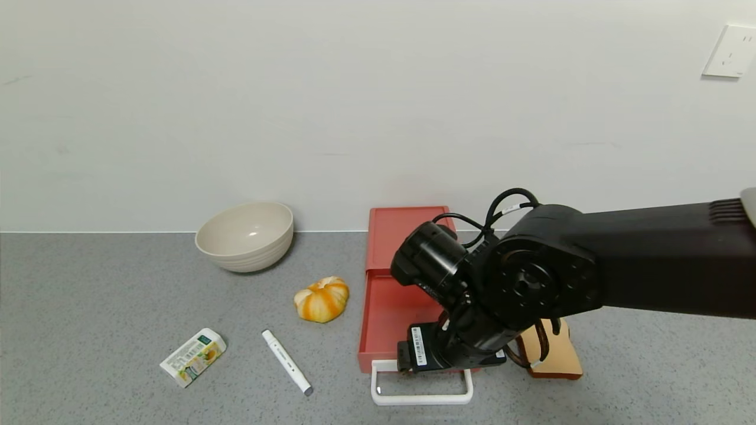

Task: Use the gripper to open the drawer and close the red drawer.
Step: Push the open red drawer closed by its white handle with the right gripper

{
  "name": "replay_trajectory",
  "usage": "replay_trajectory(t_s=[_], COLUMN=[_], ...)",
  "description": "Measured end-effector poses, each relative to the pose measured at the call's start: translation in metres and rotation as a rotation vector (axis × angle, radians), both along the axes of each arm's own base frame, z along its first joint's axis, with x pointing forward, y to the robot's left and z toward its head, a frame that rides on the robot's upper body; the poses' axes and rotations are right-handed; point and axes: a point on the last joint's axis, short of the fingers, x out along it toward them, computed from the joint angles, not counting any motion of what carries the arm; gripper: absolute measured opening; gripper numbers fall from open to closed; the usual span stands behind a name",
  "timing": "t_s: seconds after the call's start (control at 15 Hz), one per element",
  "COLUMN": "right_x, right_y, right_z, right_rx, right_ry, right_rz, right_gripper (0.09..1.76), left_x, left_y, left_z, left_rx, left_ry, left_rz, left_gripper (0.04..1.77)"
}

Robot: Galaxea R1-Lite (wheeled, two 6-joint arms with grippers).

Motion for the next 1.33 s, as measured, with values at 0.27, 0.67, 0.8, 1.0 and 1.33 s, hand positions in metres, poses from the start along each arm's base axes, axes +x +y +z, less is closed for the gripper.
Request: replay_trajectory(t_s=[0.27, 0.67, 0.8, 1.0, 1.33], right_x=[0.003, 0.008, 0.009, 0.011, 0.014], right_y=[0.017, 0.029, 0.03, 0.032, 0.034], right_z=[-0.014, -0.031, -0.035, -0.036, -0.036], right_rx=[-0.026, -0.051, -0.058, -0.066, -0.083], right_ry=[-0.016, -0.011, -0.008, -0.019, -0.061], right_rz=[-0.024, -0.051, -0.053, -0.058, -0.066], right_gripper=[1.71, 1.71, 1.71, 1.71, 1.71], left_x=[0.0, 0.0, 0.0, 0.0, 0.0], left_y=[0.0, 0.0, 0.0, 0.0, 0.0], left_z=[0.0, 0.0, 0.0, 0.0, 0.0], left_rx=[0.0, 0.0, 0.0, 0.0, 0.0], left_ry=[0.0, -0.001, -0.001, -0.001, -0.001], left_rz=[0.0, 0.0, 0.0, 0.0, 0.0], left_gripper=[1.72, 1.72, 1.72, 1.72, 1.72])
